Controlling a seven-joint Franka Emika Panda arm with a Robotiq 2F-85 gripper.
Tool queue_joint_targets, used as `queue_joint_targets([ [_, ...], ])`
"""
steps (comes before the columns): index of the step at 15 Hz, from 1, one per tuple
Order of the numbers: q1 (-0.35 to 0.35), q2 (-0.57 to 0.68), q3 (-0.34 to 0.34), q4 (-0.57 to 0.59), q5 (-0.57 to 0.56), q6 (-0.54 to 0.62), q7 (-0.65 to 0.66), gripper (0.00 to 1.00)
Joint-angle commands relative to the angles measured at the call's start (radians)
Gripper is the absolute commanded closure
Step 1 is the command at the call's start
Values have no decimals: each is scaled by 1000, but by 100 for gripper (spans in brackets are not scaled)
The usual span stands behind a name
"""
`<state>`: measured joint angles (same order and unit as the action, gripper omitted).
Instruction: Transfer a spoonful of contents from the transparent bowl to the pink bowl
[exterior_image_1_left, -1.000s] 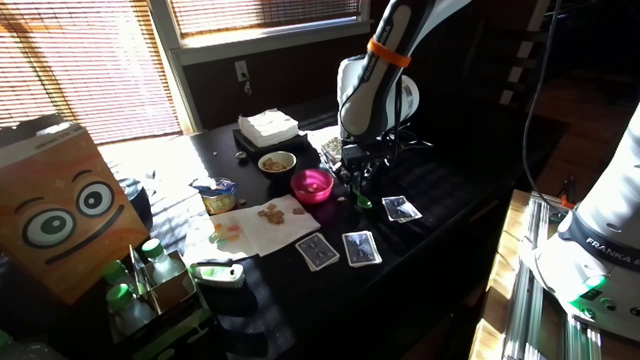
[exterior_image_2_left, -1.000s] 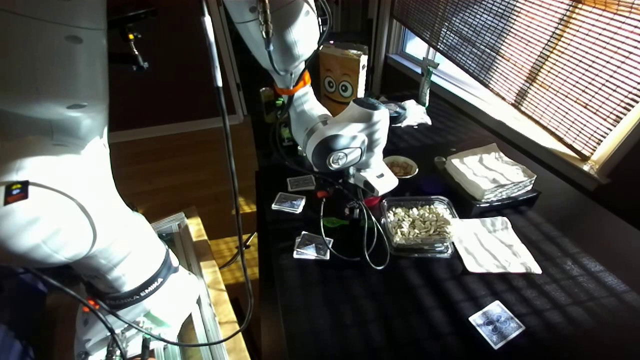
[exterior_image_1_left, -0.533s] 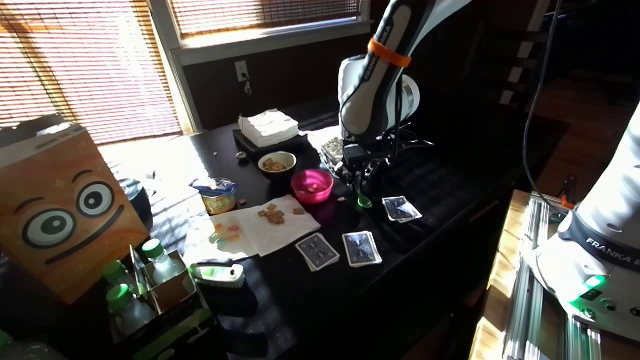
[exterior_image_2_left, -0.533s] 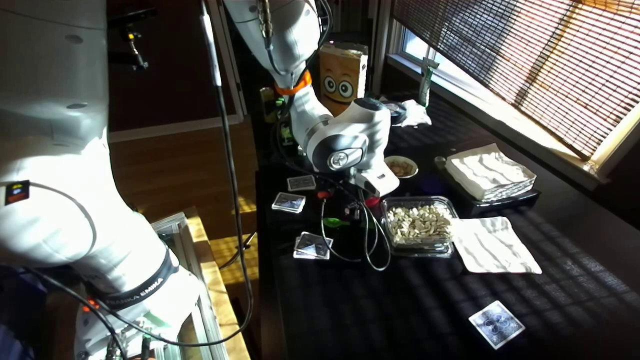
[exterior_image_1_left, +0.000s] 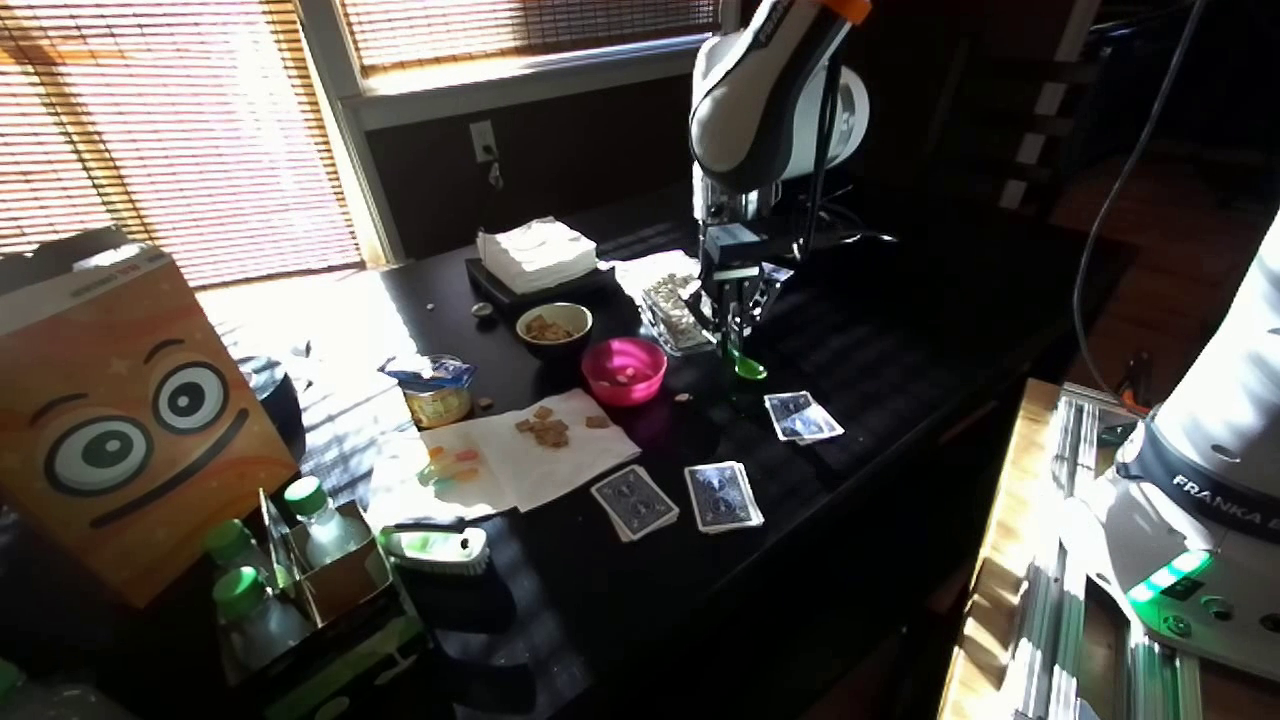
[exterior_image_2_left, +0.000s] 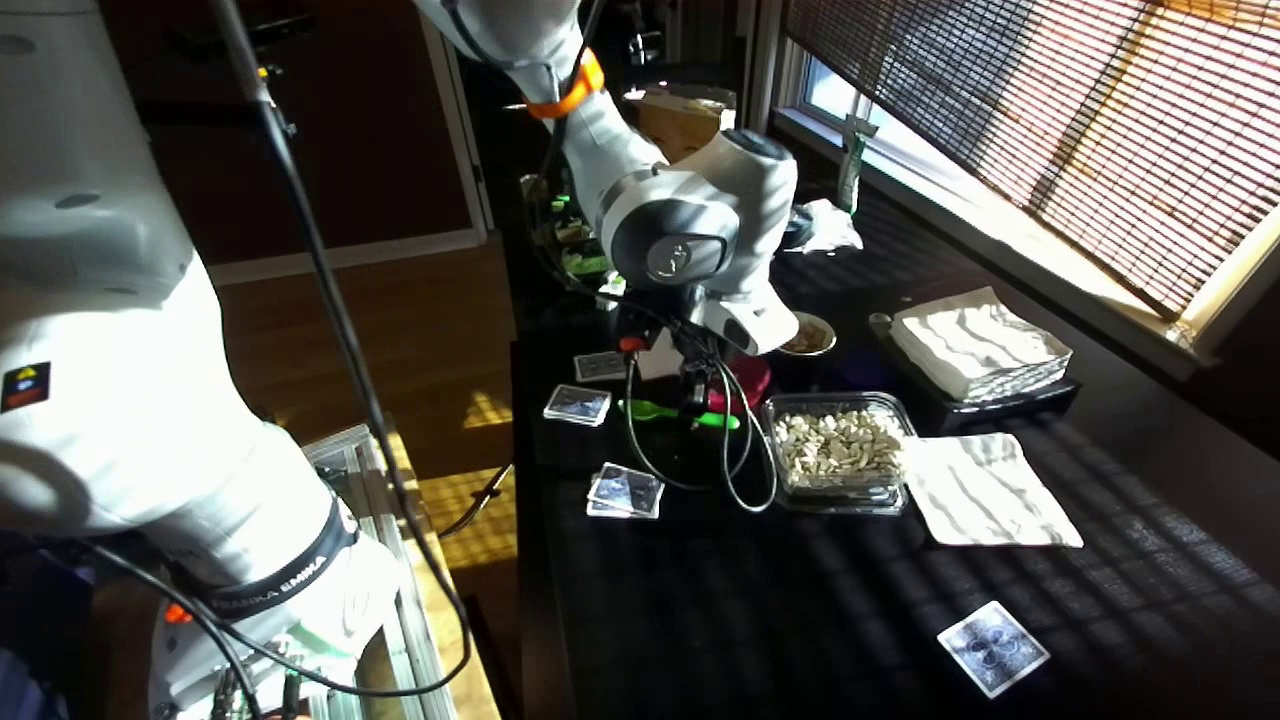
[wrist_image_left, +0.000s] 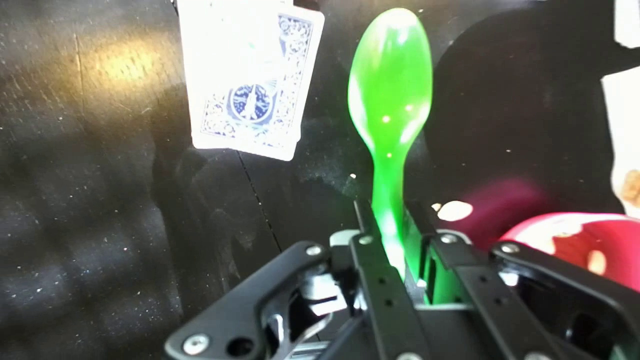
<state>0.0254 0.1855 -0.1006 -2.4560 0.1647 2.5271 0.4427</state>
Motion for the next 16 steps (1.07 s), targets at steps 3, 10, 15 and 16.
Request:
queue_joint_targets([
  [3,-71,-155,-1,-23,145,7,-31,95],
  [10,-88,-145,0,-1,121,10,-14,82],
  [15,-104,-76,-20,21,158,253,115,95],
  [16,-106,-54,-24,26,163,320,132,95],
])
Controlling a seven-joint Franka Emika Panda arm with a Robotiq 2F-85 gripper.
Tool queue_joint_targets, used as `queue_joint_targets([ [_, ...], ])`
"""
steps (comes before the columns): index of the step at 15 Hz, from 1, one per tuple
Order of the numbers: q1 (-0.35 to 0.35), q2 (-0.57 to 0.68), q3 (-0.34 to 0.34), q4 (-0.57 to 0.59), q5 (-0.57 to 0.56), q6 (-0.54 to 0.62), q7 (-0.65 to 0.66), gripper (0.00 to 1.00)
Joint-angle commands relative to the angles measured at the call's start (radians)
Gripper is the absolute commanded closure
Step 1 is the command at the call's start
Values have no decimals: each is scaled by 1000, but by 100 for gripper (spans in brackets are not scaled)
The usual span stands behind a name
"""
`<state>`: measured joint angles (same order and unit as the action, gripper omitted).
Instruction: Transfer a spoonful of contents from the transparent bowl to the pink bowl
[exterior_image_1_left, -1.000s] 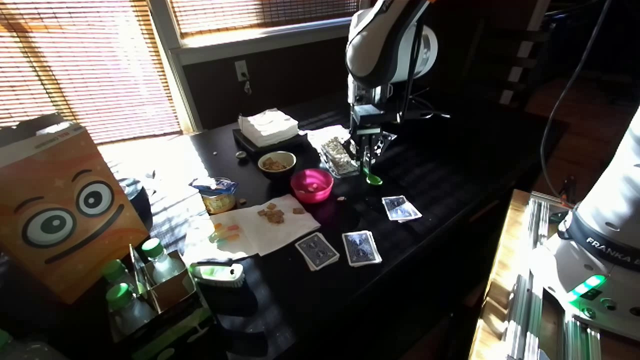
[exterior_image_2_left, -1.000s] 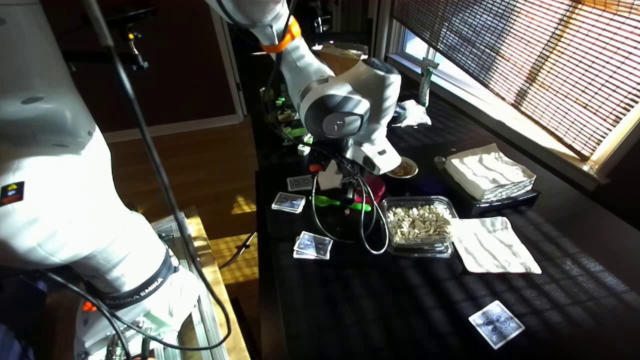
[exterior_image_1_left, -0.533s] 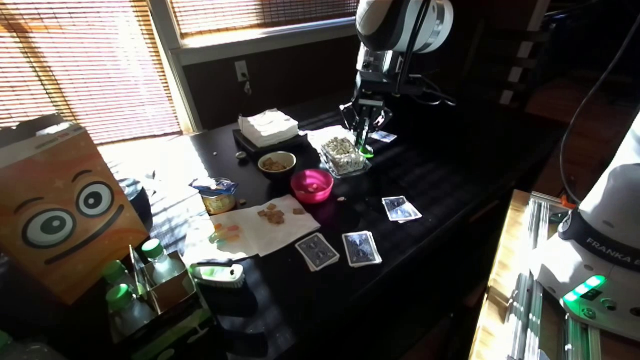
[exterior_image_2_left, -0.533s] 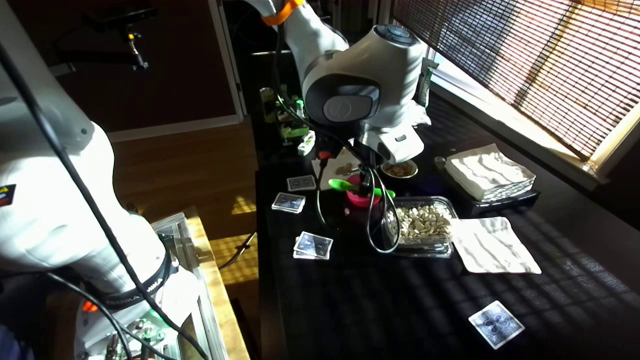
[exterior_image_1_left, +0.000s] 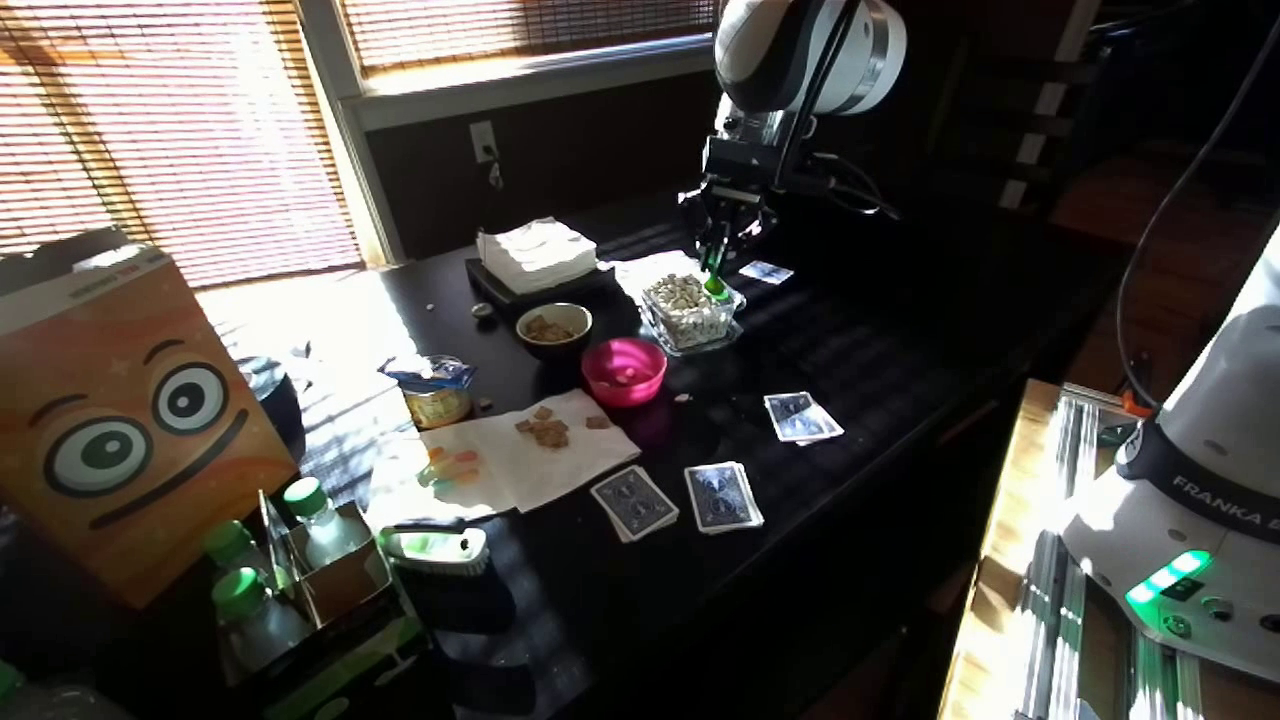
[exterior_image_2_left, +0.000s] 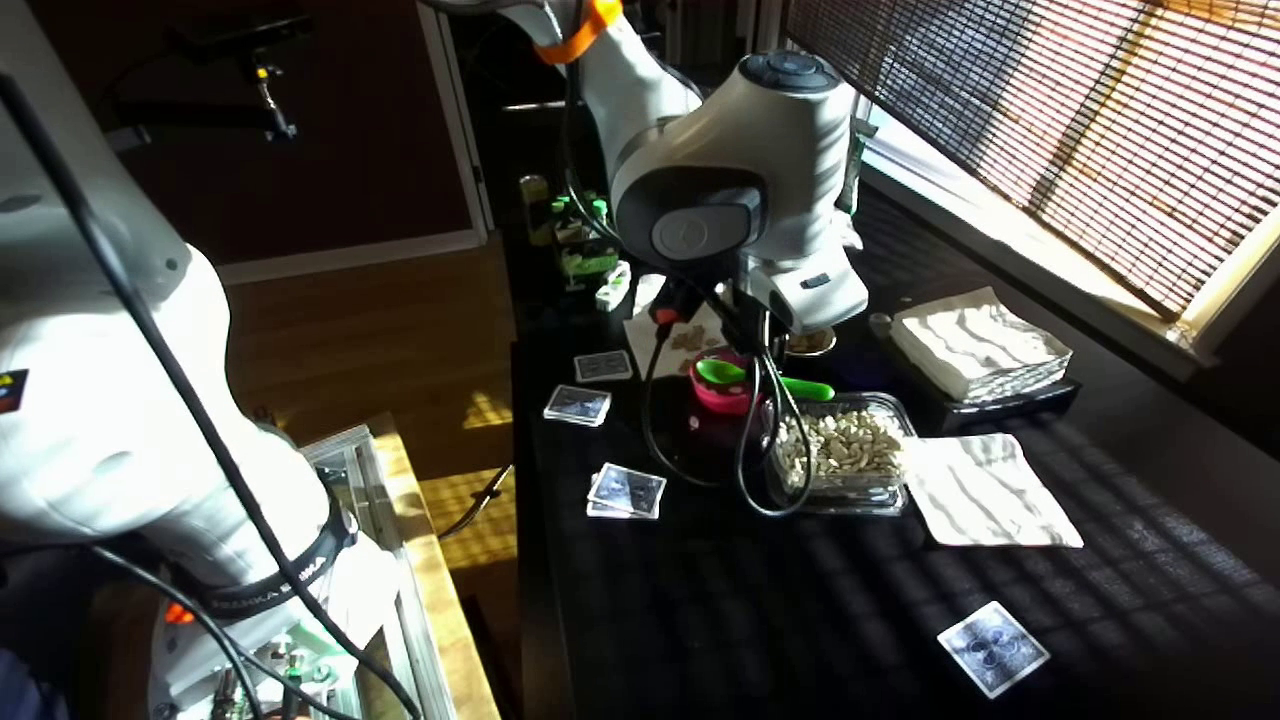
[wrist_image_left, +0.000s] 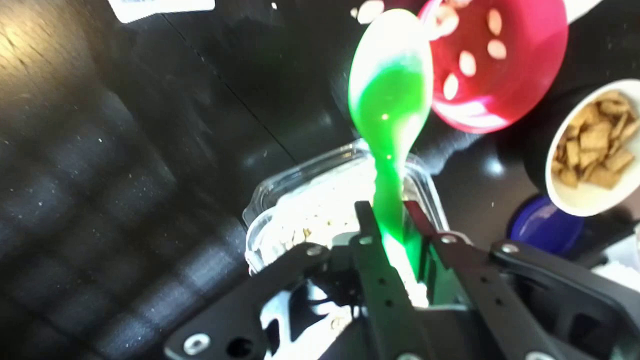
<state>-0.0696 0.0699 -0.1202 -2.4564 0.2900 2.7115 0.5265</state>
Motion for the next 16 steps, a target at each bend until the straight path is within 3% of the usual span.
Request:
queue_joint_targets([
  [1,-14,93,-2,37,64,205,50,95],
  [4,0,197,-20,62,57,447,85,95],
  [7,23,306,-48,101,45,611,128,95],
  [8,33,336,-58,117,53,630,135,95],
  [9,-2,259,-21,64,74,577,69,95],
  [10,-2,282,-23,73,75,587,67,82],
  [13,-2,283,-21,74,78,586,61,82],
  [14,-3,280,-21,74,78,586,60,95],
  [15,121,317,-168,71,69,641,100,95],
  [16,152,338,-203,76,75,665,98,95],
])
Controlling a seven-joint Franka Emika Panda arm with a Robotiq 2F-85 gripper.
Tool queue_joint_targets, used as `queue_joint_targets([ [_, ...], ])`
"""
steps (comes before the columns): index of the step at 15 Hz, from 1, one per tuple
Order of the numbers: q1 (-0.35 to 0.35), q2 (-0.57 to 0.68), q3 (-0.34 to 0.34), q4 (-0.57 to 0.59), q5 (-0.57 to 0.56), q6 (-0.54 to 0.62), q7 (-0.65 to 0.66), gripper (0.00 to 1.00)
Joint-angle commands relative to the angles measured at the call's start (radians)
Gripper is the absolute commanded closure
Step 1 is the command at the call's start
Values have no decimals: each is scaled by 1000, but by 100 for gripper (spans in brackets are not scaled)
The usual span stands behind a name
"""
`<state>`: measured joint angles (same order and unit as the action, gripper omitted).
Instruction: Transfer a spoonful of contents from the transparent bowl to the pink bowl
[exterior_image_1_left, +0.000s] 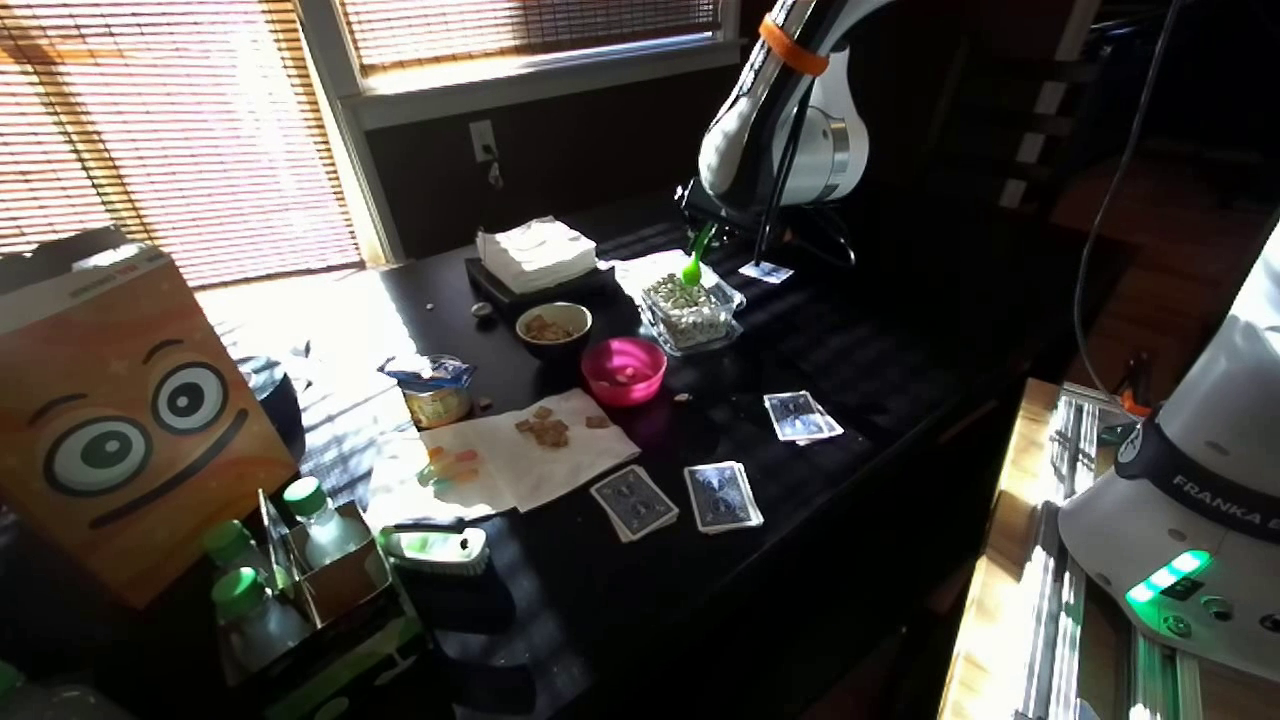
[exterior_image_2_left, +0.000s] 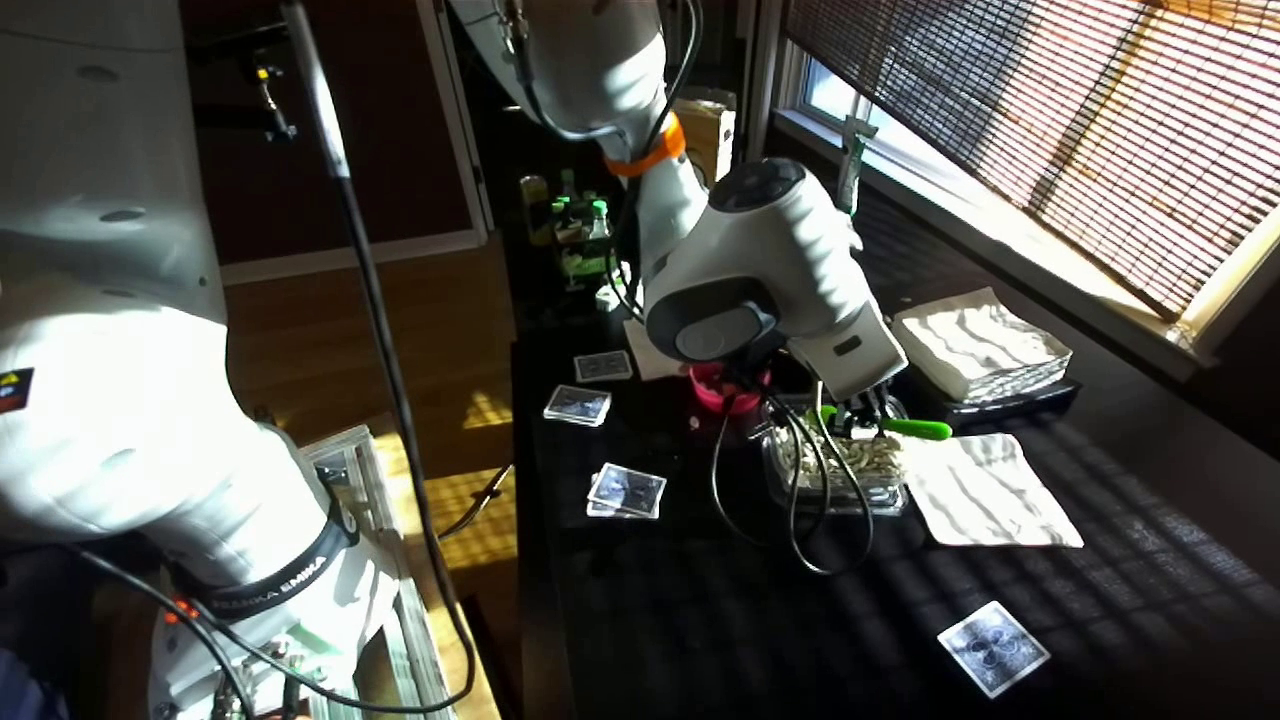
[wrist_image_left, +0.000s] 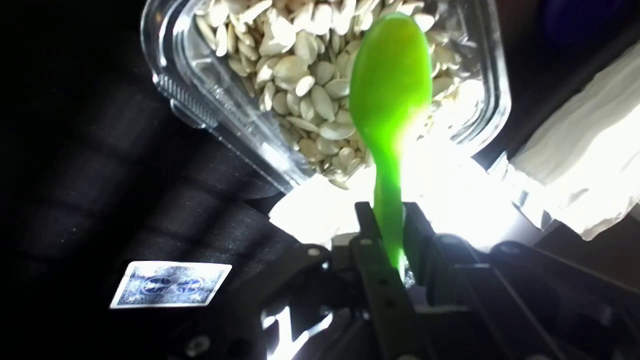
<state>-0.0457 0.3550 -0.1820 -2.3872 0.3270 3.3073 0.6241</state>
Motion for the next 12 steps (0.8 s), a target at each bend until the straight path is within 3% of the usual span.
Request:
queue_joint_targets([
  [1,173,81,-192,14,47,89,0,95],
  [5,291,143,-295,22,81,120,8,95],
  [12,405,185,-363,34,123,146,27,95],
])
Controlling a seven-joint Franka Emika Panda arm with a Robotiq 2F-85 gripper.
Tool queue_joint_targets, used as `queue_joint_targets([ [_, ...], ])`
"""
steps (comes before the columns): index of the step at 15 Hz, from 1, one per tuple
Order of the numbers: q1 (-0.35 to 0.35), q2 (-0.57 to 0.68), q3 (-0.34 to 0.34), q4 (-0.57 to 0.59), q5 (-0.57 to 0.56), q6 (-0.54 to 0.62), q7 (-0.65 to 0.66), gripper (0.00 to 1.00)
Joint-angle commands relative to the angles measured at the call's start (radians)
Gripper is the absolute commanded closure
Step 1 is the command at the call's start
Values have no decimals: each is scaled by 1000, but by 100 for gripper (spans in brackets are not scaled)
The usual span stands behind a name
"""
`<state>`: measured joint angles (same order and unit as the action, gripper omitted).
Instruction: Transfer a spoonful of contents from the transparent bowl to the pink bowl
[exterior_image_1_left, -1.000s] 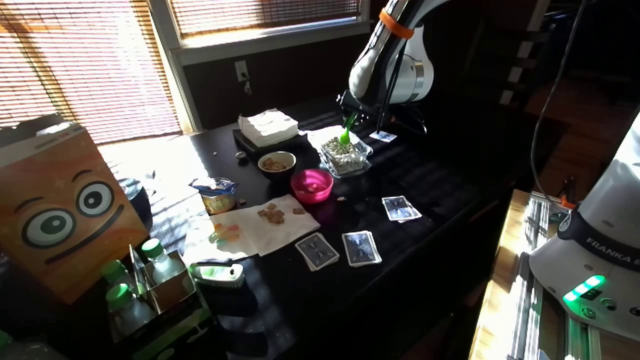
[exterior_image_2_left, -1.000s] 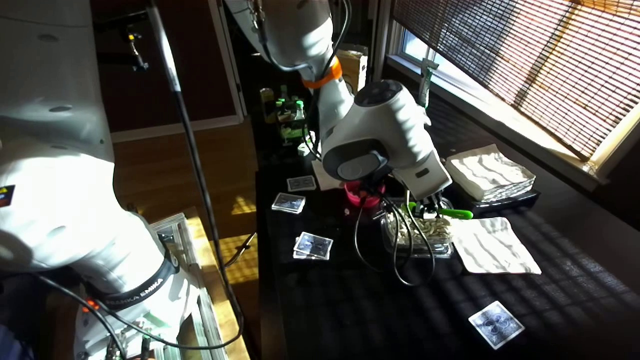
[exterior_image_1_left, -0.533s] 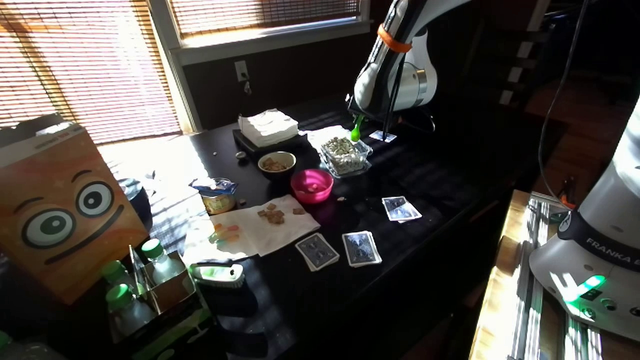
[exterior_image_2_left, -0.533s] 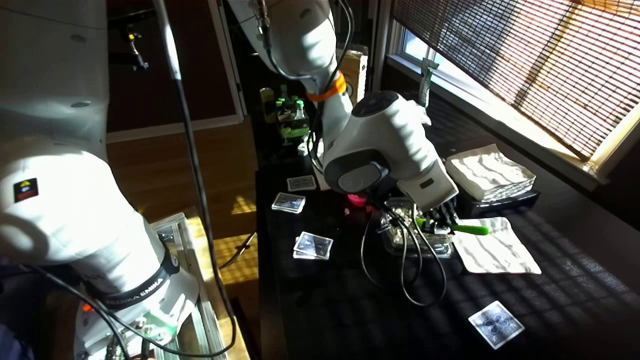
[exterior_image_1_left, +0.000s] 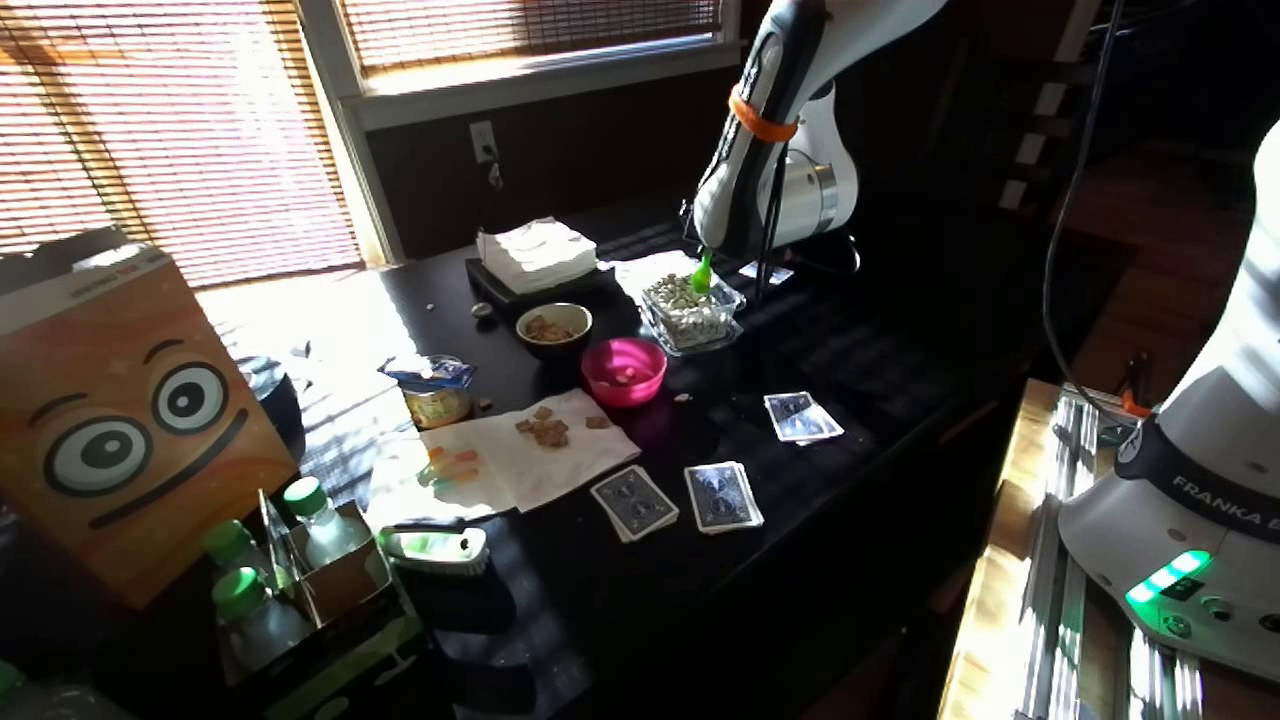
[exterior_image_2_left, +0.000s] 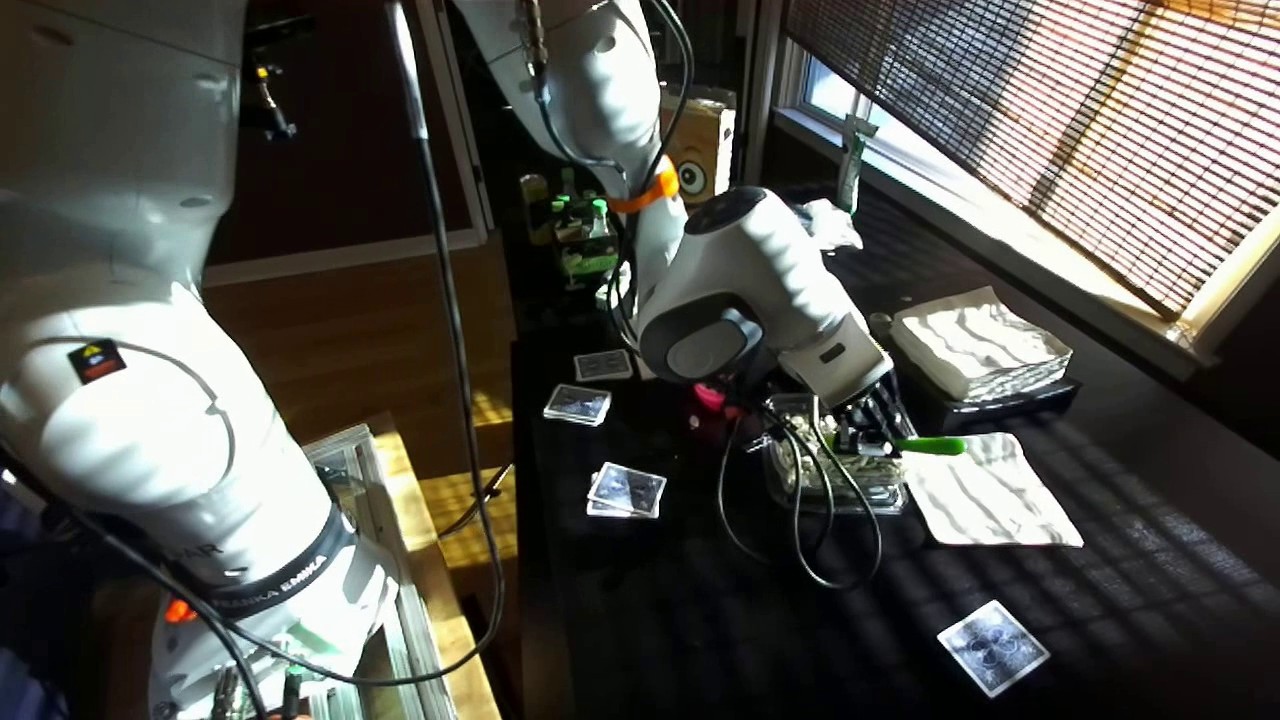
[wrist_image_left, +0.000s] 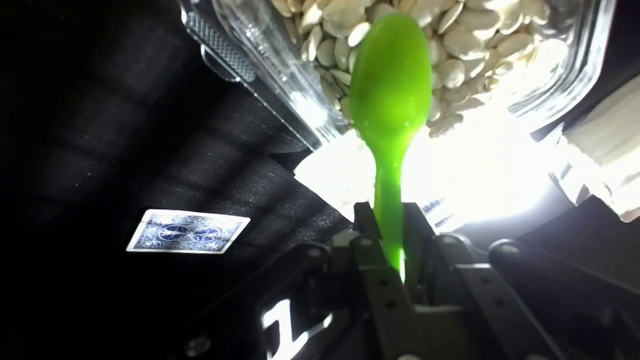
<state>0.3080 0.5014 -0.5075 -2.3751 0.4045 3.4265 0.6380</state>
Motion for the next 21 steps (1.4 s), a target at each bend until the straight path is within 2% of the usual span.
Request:
queue_joint_targets([
  [1,61,44,-44,26,51,26,16,95],
  [6,176,120,-135,46,125,6,20,95],
  [21,406,358,-295,123,300,-29,70,95],
])
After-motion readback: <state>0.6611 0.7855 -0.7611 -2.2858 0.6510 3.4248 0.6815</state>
